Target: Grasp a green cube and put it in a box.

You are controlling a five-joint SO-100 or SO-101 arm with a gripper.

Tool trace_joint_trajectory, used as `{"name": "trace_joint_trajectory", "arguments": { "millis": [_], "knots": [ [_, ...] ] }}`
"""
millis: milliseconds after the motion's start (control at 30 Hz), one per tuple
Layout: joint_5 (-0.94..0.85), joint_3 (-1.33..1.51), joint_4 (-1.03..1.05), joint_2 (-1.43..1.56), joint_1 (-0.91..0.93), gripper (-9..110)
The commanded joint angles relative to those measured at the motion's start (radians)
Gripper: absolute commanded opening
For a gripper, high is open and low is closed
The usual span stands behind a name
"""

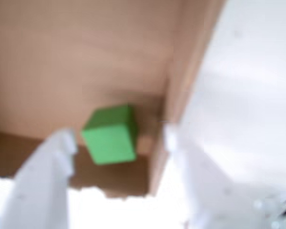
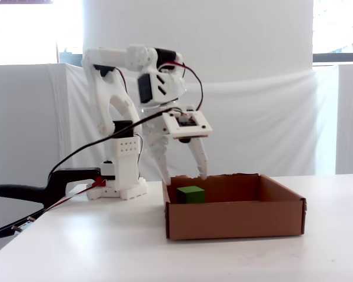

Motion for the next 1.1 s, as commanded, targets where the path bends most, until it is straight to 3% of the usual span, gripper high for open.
{"name": "trace_joint_trajectory", "arguments": {
  "millis": [0, 167, 367, 800, 1067],
  "knots": [
    [-0.005, -0.057, 0.017, 0.121, 0.115, 25],
    [-0.118, 0.109, -0.035, 0.316, 0.347, 22],
    [-0.221, 0.422, -0.077, 0.604, 0.46, 21],
    [-0.325, 0.756, 0.069, 1.009, 0.526, 19],
    [-0.347, 0.758, 0.202, 1.072, 0.541, 19]
  ]
}}
